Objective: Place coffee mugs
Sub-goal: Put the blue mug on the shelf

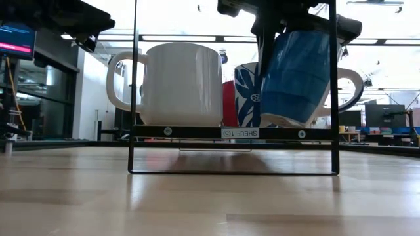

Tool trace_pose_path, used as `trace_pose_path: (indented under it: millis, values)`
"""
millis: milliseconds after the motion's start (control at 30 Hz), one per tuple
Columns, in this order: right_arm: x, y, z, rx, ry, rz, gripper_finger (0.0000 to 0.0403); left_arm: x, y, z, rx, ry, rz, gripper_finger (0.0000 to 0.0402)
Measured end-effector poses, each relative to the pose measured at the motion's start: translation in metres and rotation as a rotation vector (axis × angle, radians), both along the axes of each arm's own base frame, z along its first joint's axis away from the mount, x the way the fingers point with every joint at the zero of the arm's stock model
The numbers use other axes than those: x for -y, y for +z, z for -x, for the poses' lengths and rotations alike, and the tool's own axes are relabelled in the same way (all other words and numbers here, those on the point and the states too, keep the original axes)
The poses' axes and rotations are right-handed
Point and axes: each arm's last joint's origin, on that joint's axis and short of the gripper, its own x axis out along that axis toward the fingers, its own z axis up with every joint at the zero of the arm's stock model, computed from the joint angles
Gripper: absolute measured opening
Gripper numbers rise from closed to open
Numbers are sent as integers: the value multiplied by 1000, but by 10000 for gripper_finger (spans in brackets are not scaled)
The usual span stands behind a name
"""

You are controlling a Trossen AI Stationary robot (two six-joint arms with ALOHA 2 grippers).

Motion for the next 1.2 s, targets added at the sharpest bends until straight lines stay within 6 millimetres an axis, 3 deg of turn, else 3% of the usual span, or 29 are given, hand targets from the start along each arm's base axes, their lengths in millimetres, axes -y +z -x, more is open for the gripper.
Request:
trace_pose_path:
  millis: [400,1200]
  values:
    - [0,-1,2,-34,-48,-40,0,0,0,0,0,0,0,58]
    - [-2,4,-8,88,-114,-59,17,0,0,0,0,0,0,58]
